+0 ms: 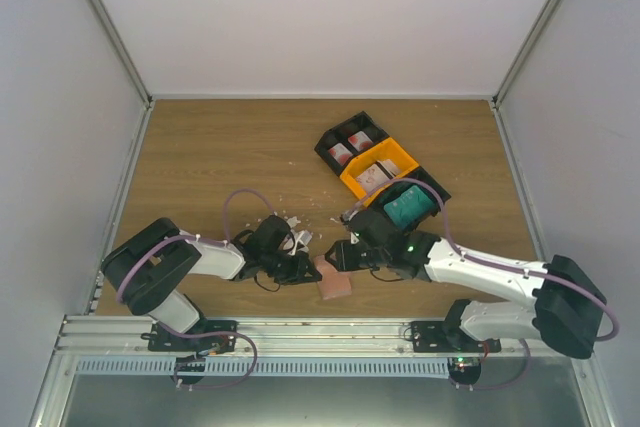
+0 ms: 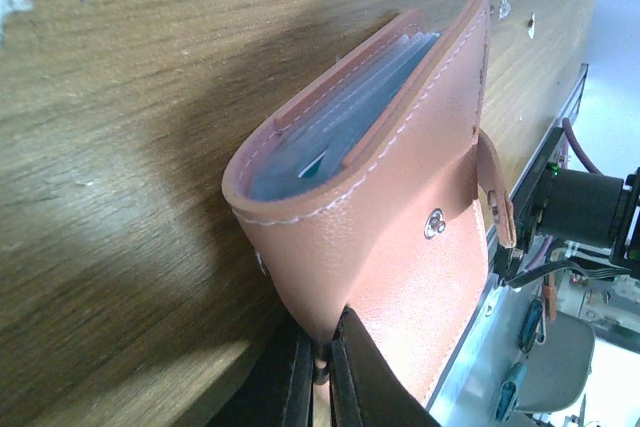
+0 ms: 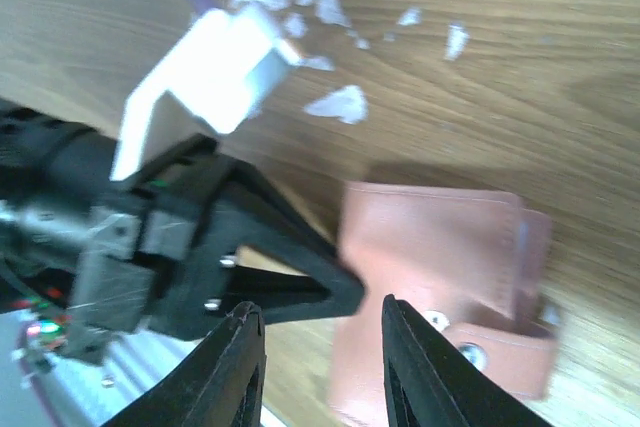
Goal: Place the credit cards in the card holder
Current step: Close the card holder at the center of the board.
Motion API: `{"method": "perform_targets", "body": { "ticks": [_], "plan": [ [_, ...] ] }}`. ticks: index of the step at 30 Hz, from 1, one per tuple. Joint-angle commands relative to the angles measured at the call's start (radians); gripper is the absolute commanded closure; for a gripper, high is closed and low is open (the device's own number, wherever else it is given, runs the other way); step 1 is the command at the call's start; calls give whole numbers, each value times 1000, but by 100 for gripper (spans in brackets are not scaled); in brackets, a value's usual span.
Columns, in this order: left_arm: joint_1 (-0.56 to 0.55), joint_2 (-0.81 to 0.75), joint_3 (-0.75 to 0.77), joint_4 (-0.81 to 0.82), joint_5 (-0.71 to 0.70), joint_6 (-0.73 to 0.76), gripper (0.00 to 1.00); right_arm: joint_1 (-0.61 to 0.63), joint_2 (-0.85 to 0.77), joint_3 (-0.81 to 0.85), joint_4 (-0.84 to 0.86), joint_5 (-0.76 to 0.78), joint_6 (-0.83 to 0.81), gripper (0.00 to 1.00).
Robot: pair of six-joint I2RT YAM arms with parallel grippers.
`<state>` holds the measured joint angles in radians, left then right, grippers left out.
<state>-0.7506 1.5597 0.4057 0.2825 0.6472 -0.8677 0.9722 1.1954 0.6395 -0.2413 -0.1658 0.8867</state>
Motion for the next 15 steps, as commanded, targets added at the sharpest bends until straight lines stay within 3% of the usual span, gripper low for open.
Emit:
{"method": "perform_targets", "body": {
  "ticks": [1, 10, 15],
  "plan": [
    [0, 16, -8, -66, -105, 19, 92, 2, 57, 82, -262, 123, -50, 66],
    [0, 10, -11, -47, -99, 2, 83, 140, 346, 326, -618, 350, 5, 58],
    [0, 7, -14, -36, -88, 2, 80, 171, 423, 391, -685, 386, 33, 65]
  ]
}}
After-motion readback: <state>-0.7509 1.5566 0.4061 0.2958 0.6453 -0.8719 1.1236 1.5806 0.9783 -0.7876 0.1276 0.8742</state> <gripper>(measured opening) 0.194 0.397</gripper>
